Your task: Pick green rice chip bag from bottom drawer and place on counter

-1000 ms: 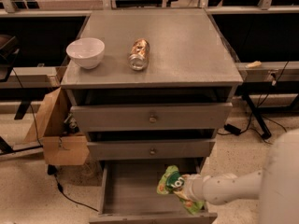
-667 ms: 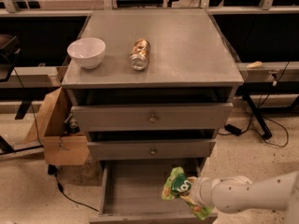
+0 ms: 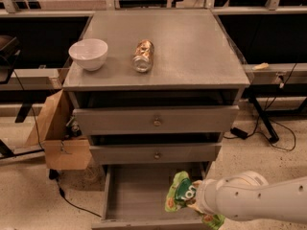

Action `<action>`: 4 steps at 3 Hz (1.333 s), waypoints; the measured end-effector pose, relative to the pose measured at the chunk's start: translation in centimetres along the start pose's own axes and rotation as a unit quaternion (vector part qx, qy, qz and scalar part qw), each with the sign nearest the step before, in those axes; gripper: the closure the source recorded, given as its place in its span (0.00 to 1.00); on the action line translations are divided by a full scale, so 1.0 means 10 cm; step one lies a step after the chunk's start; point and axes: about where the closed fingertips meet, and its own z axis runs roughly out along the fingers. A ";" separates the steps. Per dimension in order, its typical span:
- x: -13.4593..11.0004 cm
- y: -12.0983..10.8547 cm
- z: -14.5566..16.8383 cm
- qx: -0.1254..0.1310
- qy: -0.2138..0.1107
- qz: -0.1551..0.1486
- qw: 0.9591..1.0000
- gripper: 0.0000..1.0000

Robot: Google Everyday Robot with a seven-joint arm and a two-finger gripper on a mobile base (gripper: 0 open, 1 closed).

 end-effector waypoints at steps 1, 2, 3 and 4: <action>-0.03 0.28 -0.31 -0.032 0.062 -0.033 0.997 1.00; -0.06 0.22 -0.50 -0.021 0.082 -0.025 0.996 1.00; -0.06 0.22 -0.50 -0.021 0.082 -0.025 0.996 1.00; -0.14 0.10 -0.66 -0.001 0.075 -0.035 0.997 1.00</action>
Offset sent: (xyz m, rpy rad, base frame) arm -0.0329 0.0023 0.0181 -0.1037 0.0809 0.0421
